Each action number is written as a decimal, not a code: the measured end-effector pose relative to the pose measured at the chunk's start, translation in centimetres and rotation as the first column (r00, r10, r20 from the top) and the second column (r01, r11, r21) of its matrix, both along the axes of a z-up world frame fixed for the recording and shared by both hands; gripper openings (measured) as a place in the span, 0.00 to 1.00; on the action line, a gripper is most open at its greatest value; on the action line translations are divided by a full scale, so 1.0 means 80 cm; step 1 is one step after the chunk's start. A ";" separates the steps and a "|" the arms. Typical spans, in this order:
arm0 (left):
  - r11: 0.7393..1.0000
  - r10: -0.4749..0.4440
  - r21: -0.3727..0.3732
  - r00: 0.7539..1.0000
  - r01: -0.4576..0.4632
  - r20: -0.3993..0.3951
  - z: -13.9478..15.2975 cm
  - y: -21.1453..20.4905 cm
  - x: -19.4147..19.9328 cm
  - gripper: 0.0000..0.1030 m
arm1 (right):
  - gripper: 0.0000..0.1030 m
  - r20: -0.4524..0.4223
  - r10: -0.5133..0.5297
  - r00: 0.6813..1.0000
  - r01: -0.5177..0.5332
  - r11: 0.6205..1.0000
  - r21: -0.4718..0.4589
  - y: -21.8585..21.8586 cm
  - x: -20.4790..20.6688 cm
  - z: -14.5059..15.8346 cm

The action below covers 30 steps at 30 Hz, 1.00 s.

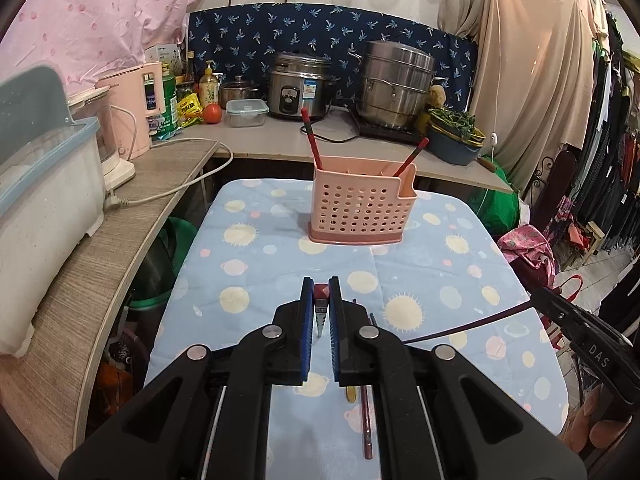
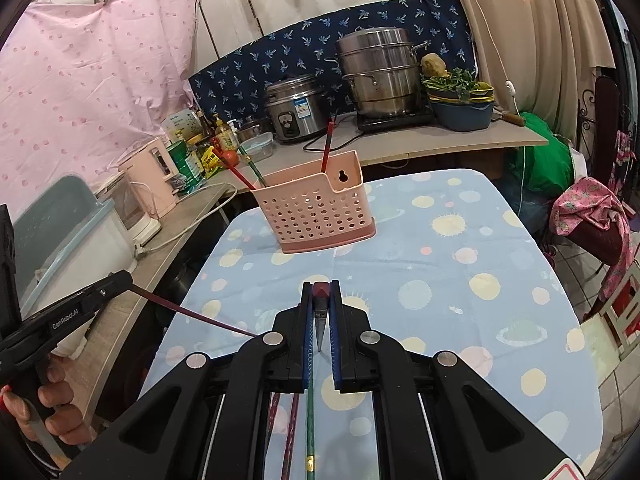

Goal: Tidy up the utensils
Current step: 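Carry both red chopsticks up and lower them into the pink holder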

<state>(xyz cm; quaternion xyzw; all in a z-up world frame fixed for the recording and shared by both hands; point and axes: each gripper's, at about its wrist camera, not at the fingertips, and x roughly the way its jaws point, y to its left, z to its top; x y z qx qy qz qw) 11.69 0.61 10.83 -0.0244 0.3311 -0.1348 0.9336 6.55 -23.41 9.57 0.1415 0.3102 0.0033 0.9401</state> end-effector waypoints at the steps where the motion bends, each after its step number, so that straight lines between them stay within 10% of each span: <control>1: 1.000 0.000 0.000 1.000 0.000 0.001 0.001 -0.002 0.004 0.07 | 0.07 0.000 0.001 1.000 -0.001 1.000 0.000 -0.001 0.002 0.000; 30: 0.989 0.039 -0.147 0.969 -0.002 0.246 0.175 -0.045 0.184 0.07 | 0.07 0.282 -0.046 0.958 0.016 0.994 0.109 -0.057 0.209 0.150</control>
